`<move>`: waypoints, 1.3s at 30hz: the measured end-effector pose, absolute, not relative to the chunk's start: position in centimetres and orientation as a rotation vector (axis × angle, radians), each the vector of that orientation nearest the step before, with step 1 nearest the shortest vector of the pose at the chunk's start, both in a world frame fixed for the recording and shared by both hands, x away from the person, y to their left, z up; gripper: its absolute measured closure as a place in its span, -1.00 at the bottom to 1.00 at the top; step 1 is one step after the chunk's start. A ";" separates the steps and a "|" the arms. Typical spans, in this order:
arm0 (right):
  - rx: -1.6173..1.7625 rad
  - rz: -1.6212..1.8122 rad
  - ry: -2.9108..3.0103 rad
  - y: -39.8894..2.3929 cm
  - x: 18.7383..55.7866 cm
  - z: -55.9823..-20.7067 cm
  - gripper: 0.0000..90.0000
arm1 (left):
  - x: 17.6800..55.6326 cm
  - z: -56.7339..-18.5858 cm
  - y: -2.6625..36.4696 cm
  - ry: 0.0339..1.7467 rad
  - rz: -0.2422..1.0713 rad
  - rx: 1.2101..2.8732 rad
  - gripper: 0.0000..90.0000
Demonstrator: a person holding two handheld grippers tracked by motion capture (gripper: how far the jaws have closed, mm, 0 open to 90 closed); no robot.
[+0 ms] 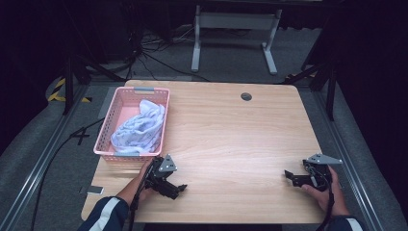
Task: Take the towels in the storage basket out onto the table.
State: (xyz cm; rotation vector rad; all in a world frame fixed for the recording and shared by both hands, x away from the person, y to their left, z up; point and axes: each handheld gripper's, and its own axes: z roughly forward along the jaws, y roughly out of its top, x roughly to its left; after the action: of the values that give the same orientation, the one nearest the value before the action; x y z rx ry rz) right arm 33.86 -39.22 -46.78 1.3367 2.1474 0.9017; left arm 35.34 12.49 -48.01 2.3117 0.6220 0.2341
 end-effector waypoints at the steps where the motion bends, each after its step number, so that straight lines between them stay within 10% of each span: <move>1: 1.337 0.899 2.150 -39.2 33.8 -46.8 -0.81 | 35.3 -48.0 12.7 0.600 0.233 2.316 -1.00; 14: 1.334 0.913 2.151 -39.1 33.9 -46.8 -0.81 | 35.2 -47.7 13.0 0.599 0.217 2.349 -0.99; 20: 1.327 0.913 2.158 -39.2 33.9 -46.8 -0.81 | 34.7 -46.9 13.0 0.533 0.208 2.387 -0.52; 39: 1.317 0.910 2.164 -39.2 33.9 -46.8 -0.81 | 33.9 -43.7 14.2 0.484 0.266 2.326 -0.58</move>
State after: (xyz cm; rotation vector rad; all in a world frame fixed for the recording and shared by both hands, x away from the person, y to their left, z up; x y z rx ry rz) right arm 33.92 -39.21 -46.79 1.3170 2.1640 0.9105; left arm 33.92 14.20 -43.74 2.3264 0.4836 0.2663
